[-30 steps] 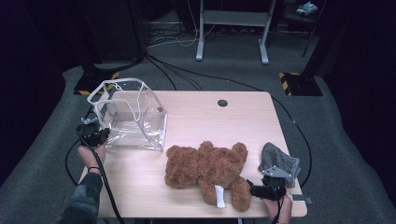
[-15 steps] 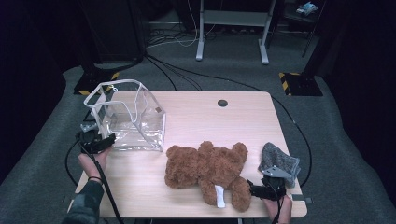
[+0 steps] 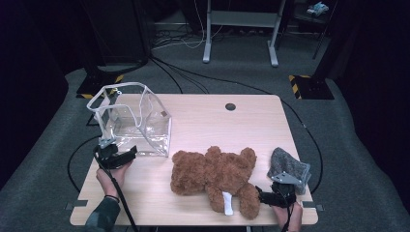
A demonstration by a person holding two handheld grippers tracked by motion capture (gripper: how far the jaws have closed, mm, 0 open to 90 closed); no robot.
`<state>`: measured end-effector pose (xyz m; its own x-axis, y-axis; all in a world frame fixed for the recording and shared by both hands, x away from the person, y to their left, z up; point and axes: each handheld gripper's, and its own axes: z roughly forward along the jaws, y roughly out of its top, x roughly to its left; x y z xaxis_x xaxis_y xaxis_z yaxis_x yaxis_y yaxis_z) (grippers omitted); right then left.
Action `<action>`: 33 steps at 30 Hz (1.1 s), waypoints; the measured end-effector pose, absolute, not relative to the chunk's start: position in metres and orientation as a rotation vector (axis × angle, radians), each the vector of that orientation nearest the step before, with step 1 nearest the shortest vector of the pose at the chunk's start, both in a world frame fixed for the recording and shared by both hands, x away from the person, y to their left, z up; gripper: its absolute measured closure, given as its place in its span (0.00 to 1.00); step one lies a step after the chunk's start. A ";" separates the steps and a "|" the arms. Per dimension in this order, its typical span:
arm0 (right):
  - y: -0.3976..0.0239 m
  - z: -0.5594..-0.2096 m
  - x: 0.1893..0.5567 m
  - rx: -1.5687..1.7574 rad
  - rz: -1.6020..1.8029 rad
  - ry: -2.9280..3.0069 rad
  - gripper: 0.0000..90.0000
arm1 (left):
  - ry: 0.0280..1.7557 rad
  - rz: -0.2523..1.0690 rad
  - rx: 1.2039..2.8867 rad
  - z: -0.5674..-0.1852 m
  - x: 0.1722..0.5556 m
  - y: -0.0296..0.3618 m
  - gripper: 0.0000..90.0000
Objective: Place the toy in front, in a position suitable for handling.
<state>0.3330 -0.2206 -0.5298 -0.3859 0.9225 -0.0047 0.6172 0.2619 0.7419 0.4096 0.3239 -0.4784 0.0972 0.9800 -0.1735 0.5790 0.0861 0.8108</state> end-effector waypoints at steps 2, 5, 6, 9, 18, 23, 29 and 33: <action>-0.221 -0.530 0.333 1.394 0.928 2.098 0.14 | 1.545 0.632 1.600 -0.478 0.409 0.314 0.22; -0.221 -0.530 0.333 1.394 0.928 2.098 0.14 | 1.491 0.635 1.632 -0.477 0.408 0.299 0.24; -0.221 -0.530 0.333 1.394 0.928 2.098 0.14 | 1.478 0.633 1.636 -0.476 0.409 0.294 0.25; -0.221 -0.530 0.333 1.393 0.928 2.098 0.14 | 1.434 0.646 1.645 -0.474 0.410 0.283 0.30; -0.221 -0.530 0.333 1.394 0.929 2.098 0.14 | 1.354 0.641 1.690 -0.477 0.423 0.270 0.75; -0.221 -0.530 0.333 1.394 0.929 2.098 0.15 | 1.298 0.635 1.733 -0.478 0.435 0.272 0.83; -0.221 -0.530 0.333 1.394 0.929 2.098 0.15 | 1.280 0.592 1.762 -0.477 0.450 0.283 0.84; -0.221 -0.530 0.333 1.392 0.927 2.099 0.15 | 1.277 0.587 1.773 -0.476 0.458 0.287 0.84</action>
<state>0.3330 -0.2208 -0.5298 -0.3871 0.9220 -0.0057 0.6167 0.2635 0.7418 0.4580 0.2873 -0.4761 0.3680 0.9243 -0.1014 0.5247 -0.1164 0.8433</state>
